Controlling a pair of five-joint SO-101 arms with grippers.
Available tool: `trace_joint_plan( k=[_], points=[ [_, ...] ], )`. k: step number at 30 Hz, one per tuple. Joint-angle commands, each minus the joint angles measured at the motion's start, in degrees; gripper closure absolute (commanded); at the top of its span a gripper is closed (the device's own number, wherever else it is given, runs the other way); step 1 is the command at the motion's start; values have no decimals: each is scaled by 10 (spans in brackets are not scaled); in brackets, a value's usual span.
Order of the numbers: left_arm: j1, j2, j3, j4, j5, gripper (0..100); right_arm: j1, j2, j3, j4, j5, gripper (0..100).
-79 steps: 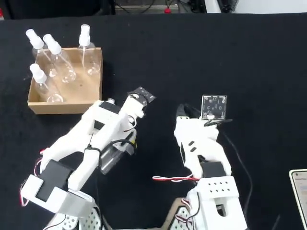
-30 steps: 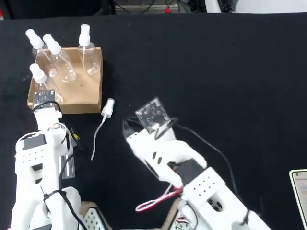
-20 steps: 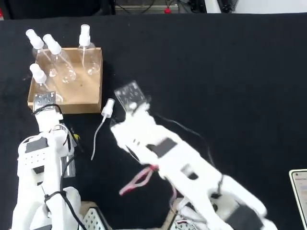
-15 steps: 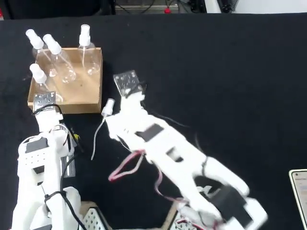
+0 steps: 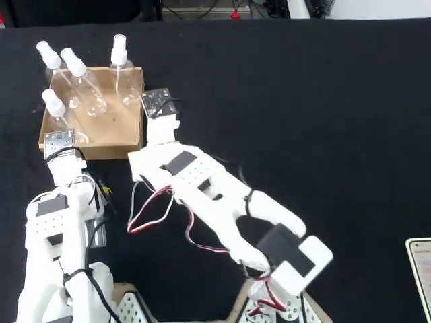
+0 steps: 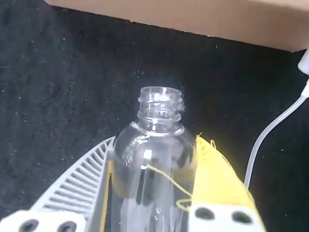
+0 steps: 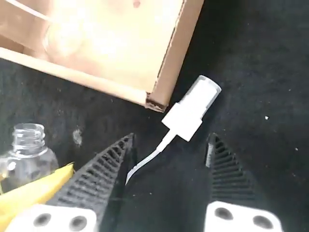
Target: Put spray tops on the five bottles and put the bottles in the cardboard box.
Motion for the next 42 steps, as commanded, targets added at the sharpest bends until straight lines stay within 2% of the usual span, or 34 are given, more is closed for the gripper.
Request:
trace_joint_plan(
  k=[1,4,8,11,21,31,42],
  points=[
    [-2,-12,-2,-10,6,924,0,9,-48,-1,-5,769],
    [-2,-12,-2,-10,6,924,22,21,-59,3,-23,769],
    [-2,-12,-1,-11,6,924,54,26,-56,4,-108,769],
    [-2,-12,-1,-12,6,924,64,27,-51,0,-140,769],
    [-2,-12,-1,-12,6,924,62,39,-52,-17,-143,769],
    [-2,-12,-1,-12,6,924,63,131,-144,-13,-143,769],
    [-2,-12,-1,-12,6,924,62,134,-150,-15,-143,769]
  ],
)
